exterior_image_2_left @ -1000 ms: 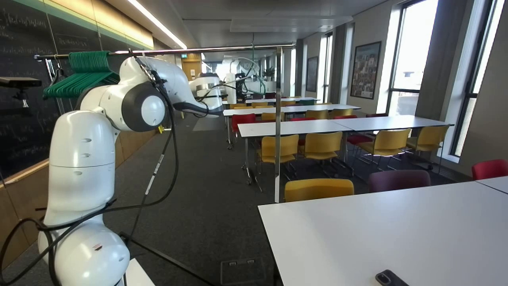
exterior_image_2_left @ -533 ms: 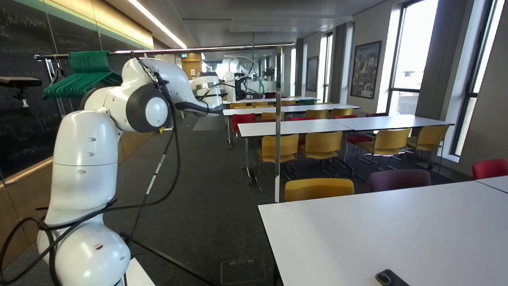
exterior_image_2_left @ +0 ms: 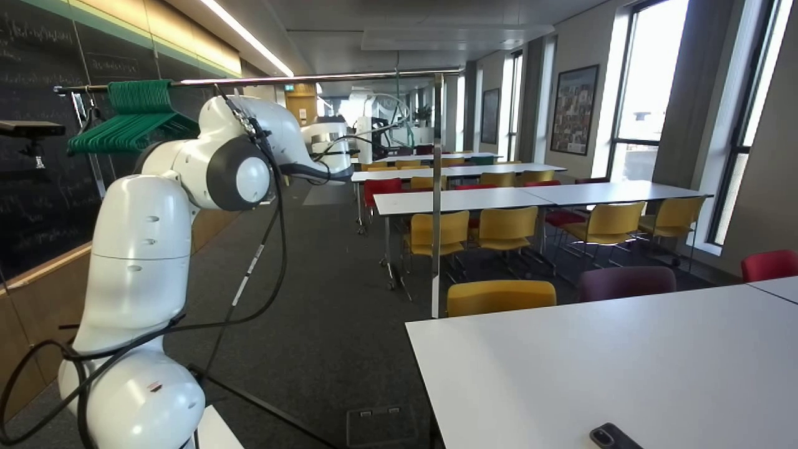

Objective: Take the clothing hanger off of the clothing rack and place it on the table

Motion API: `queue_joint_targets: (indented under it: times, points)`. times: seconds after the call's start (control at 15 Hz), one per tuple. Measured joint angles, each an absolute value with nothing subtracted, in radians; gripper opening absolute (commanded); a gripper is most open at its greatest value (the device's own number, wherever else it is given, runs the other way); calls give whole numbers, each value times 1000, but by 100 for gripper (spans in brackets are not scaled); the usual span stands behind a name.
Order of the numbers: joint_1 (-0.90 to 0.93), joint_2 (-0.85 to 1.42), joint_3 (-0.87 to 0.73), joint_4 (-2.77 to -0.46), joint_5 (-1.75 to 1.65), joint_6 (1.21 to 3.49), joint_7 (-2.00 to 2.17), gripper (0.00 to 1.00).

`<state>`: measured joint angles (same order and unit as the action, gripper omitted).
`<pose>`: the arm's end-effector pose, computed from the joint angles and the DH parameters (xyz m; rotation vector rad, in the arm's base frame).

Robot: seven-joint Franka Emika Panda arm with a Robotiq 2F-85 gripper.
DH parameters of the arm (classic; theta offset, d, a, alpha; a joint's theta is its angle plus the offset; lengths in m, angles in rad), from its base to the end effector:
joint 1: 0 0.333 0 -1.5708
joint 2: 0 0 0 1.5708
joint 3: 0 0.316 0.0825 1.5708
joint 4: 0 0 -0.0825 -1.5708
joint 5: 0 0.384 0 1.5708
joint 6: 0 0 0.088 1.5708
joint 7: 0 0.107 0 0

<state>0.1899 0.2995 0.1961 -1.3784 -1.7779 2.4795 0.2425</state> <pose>0.6547 0.2444 0.6395 1.3544 0.9650 1.0593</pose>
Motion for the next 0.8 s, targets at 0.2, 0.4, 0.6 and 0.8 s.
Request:
queue_joint_targets:
  times: [0.2,0.4,0.6,0.8]
  points:
    - [193,311,196,-1364,-1761,2479,248,12]
    - [194,313,196,-1360,-1743,2479,260,0]
    - [195,313,196,-1359,-1729,2478,270,2]
    - [195,313,196,-1357,-1712,2478,271,4]
